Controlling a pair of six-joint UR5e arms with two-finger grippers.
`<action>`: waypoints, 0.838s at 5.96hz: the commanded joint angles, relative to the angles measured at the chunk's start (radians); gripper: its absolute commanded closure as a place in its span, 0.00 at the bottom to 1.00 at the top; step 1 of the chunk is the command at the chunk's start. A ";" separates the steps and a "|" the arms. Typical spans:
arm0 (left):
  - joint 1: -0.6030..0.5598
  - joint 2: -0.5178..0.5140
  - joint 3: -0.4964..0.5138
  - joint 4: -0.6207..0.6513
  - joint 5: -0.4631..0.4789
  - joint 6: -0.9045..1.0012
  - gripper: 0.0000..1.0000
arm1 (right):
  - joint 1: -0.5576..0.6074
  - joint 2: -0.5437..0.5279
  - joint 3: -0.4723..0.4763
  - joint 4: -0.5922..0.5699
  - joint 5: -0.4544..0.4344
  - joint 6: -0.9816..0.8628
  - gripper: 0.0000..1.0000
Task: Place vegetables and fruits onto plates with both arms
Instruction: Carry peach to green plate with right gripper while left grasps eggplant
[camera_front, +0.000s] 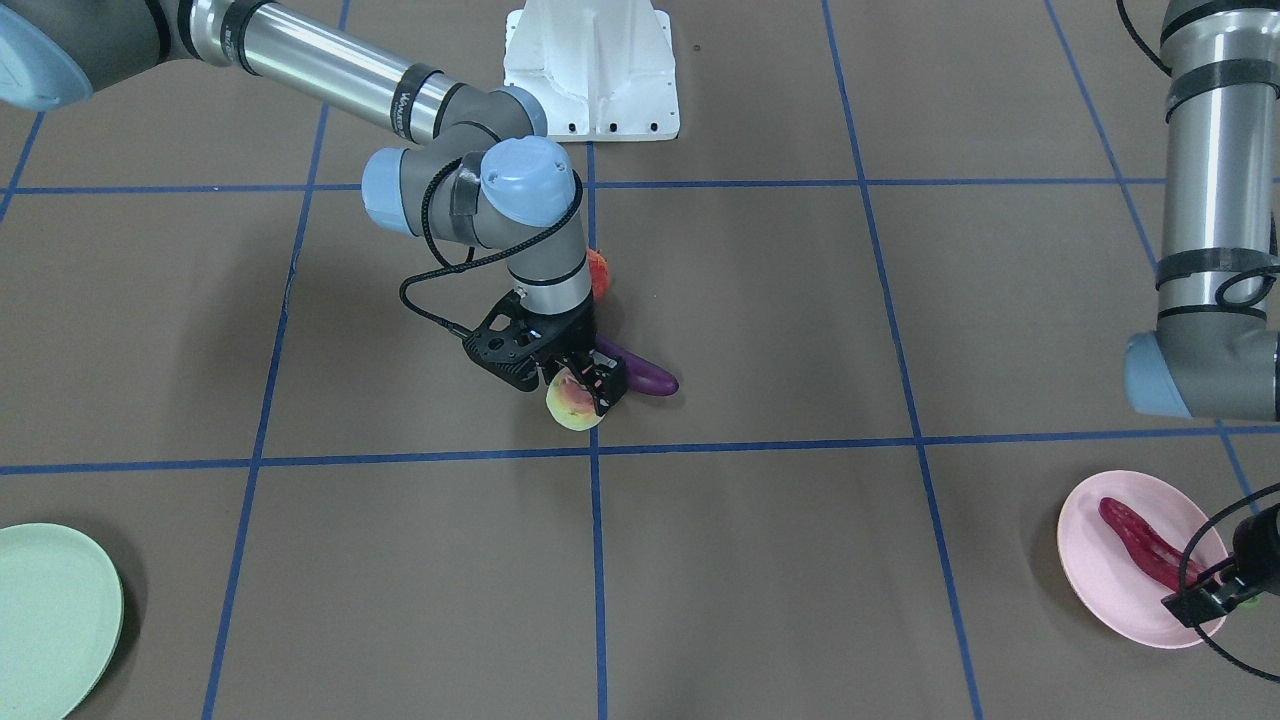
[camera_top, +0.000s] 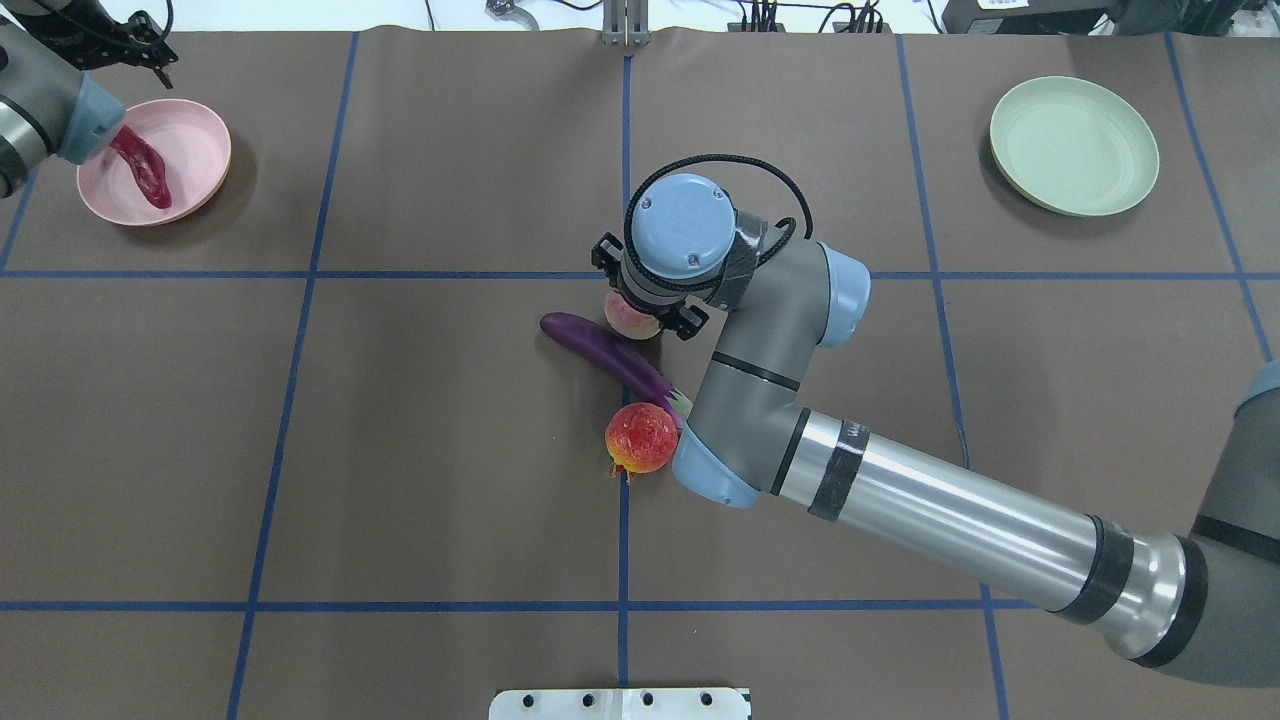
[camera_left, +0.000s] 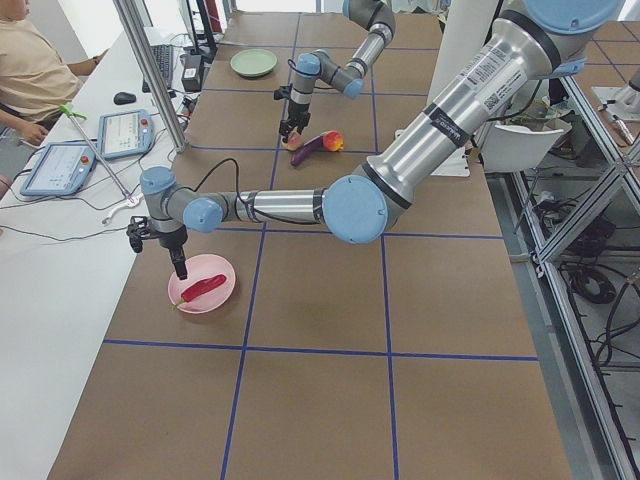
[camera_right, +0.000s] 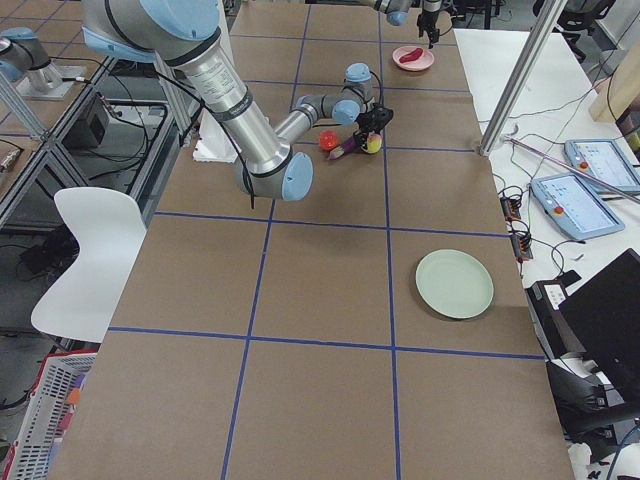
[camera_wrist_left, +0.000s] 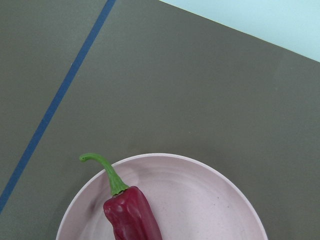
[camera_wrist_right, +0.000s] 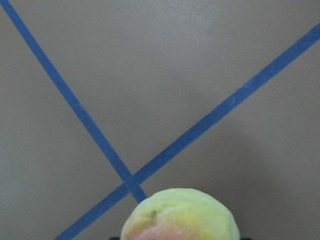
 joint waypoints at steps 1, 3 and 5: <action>0.004 0.009 -0.117 0.021 -0.102 -0.089 0.00 | 0.064 0.000 0.022 -0.006 0.043 -0.032 1.00; 0.067 0.030 -0.286 0.019 -0.147 -0.398 0.00 | 0.191 -0.046 0.020 -0.008 0.123 -0.213 1.00; 0.234 0.021 -0.394 0.021 -0.086 -0.731 0.00 | 0.358 -0.109 -0.022 -0.012 0.185 -0.495 1.00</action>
